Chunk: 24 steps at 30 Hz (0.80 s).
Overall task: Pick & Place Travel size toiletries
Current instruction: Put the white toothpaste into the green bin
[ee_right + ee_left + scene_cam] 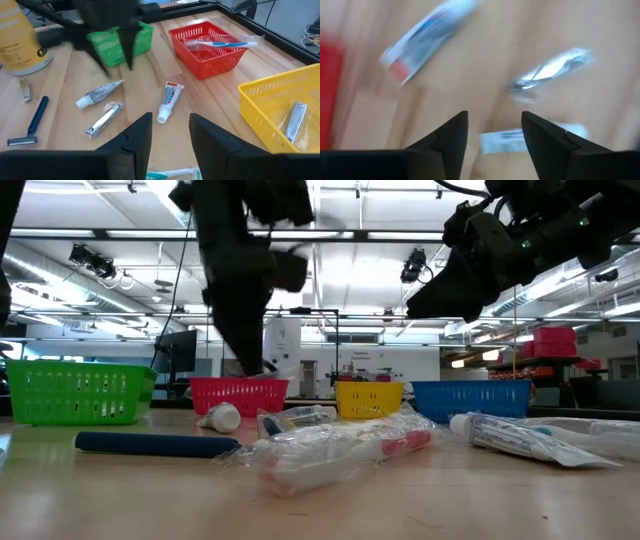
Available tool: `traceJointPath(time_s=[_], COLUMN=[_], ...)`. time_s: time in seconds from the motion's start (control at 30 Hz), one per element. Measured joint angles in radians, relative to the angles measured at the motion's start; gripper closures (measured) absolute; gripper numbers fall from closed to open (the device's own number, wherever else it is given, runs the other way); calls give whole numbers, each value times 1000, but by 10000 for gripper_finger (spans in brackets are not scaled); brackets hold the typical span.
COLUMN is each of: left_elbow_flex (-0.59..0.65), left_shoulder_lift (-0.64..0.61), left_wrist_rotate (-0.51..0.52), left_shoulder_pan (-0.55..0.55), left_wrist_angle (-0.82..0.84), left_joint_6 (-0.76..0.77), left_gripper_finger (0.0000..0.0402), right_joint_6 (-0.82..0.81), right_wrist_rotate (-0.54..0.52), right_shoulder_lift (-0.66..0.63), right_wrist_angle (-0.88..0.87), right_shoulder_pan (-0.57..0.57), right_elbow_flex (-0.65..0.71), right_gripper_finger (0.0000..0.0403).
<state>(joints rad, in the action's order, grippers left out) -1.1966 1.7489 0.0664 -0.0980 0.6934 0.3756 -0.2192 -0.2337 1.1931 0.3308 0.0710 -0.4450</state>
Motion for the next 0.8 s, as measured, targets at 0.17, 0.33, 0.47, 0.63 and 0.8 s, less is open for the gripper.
traceJointPath(time_s=[0.17,0.33,0.47,0.63,0.8], left_elbow_flex=[-28,18,60,67,65], left_shoulder_lift=[-1,5,23,50,99], left_wrist_rotate=[11,63,72,124,76], left_shoulder_pan=[-80,-168,-202,-204,-189], left_wrist_angle=[19,5,-61,-154,-171], left_joint_6=[-324,-647,-698,-698,-713], left_gripper_finger=[177,163,161,161,161], right_joint_6=[0,0,0,0,0], right_wrist_rotate=[0,0,0,0,1], right_shoulder_lift=[0,0,0,0,3], right_wrist_angle=[-13,-21,-21,-23,-36], right_shoulder_pan=[0,0,0,0,0], right_elbow_flex=[0,0,0,0,-1], right_gripper_finger=[263,263,263,263,263])
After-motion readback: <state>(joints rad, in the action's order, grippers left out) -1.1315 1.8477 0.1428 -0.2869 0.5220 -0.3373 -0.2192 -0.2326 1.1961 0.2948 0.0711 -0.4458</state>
